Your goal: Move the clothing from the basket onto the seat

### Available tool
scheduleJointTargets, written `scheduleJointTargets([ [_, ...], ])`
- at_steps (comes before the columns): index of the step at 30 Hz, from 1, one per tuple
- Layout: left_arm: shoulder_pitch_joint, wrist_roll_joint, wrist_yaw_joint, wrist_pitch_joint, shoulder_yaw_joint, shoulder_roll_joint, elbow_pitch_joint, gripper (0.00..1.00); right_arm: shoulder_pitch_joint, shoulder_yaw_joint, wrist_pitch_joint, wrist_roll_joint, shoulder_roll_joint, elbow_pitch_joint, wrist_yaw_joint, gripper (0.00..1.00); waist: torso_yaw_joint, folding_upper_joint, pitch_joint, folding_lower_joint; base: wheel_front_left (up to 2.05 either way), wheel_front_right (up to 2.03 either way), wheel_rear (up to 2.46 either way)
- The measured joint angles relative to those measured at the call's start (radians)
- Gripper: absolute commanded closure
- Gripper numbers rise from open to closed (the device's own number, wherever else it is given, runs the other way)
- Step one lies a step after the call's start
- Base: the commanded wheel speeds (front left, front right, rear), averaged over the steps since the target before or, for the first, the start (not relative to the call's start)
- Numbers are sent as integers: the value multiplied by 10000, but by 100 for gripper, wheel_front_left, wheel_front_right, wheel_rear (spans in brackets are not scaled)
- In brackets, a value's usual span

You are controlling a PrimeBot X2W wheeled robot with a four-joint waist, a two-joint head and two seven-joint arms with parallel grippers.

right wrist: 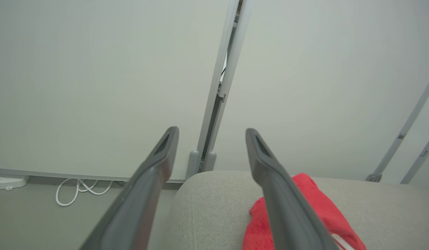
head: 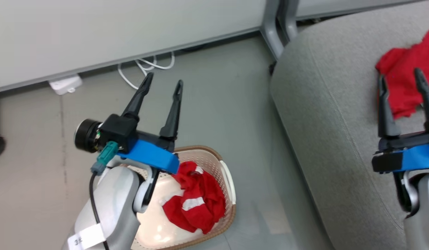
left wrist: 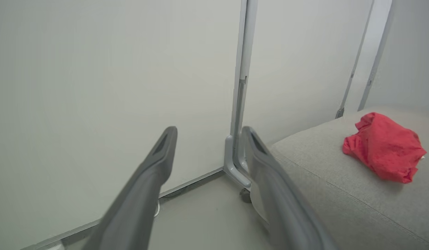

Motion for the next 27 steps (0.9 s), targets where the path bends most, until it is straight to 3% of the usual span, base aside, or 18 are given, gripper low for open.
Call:
scheduleJointTargets([
  [8,1172,489,-119,-2,1726,-311,-236,0,580,746,0,69,410,-274,0,0,1061,0,-794,0,0,0,0],
  [13,1900,865,-428,-2,2451,-416,-349,0,988,1049,0,188,663,-336,0,0,1536,0,-1241,0,0,0,0],
  [27,3595,1547,-965,-2,3354,-899,-583,0,2576,677,0,656,1189,180,0,0,2035,0,-2295,1,0,0,0],
])
